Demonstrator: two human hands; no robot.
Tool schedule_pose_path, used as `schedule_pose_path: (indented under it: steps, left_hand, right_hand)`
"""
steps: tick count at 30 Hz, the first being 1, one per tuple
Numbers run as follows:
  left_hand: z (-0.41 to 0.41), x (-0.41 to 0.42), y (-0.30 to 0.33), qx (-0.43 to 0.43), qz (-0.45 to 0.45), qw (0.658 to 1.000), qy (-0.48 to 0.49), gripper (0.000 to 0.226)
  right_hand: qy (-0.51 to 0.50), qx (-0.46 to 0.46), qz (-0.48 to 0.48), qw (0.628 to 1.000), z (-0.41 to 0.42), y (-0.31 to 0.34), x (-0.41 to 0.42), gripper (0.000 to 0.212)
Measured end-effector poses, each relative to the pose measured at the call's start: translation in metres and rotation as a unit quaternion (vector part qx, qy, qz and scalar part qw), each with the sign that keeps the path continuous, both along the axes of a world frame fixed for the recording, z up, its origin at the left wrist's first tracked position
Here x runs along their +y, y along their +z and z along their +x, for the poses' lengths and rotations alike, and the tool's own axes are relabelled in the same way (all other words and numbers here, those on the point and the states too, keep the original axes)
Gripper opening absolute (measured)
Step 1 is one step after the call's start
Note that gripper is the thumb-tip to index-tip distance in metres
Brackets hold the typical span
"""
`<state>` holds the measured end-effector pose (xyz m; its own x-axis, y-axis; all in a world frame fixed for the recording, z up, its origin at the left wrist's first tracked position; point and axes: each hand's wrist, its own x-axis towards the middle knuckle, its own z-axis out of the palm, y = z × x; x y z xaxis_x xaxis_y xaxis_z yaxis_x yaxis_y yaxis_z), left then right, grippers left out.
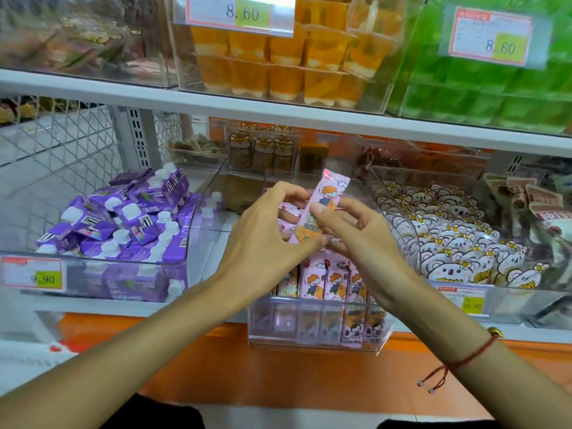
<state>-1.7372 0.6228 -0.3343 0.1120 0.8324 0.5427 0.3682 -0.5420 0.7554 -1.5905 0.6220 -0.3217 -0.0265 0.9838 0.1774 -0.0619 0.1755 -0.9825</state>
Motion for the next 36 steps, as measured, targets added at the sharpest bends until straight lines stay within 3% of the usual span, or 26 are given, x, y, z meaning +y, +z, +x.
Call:
schedule_pose_path:
  steps: [4, 8, 15, 21, 26, 30, 36]
  left_hand:
    - [-0.001, 0.0, 0.003, -0.011, 0.001, 1.0, -0.002, 0.03]
    - [-0.001, 0.002, 0.001, -0.015, -0.004, 1.0, 0.002, 0.017]
    - [0.001, 0.002, 0.0, 0.026, 0.046, 0.998, 0.031, 0.046]
    - [0.001, 0.005, 0.003, -0.036, -0.014, 0.999, -0.017, 0.038]
    - [0.001, 0.005, 0.002, -0.056, -0.053, 0.996, -0.052, 0.029]
    - [-0.002, 0.006, 0.004, -0.045, -0.044, 0.997, -0.053, 0.03]
    - [-0.009, 0.008, 0.006, -0.039, -0.003, 0.998, -0.054, 0.045]
  right_hand:
    - [0.05, 0.024, -0.003, 0.998, 0.005, 0.004, 0.001, 0.013]
    - [0.056, 0.004, 0.002, 0.998, 0.004, 0.005, -0.001, 0.019]
    - [-0.039, 0.019, 0.013, 0.999, -0.001, 0.004, -0.002, 0.027]
    - [0.018, -0.018, -0.001, 1.0, 0.006, 0.007, 0.0, 0.033]
    - [-0.006, -0.028, 0.018, 0.999, 0.008, 0.008, -0.001, 0.032]
    - [-0.021, -0.06, 0.043, 0.997, 0.011, 0.006, 0.0, 0.037]
    - [0.049, -0.101, 0.133, 0.985, 0.016, 0.006, -0.001, 0.04]
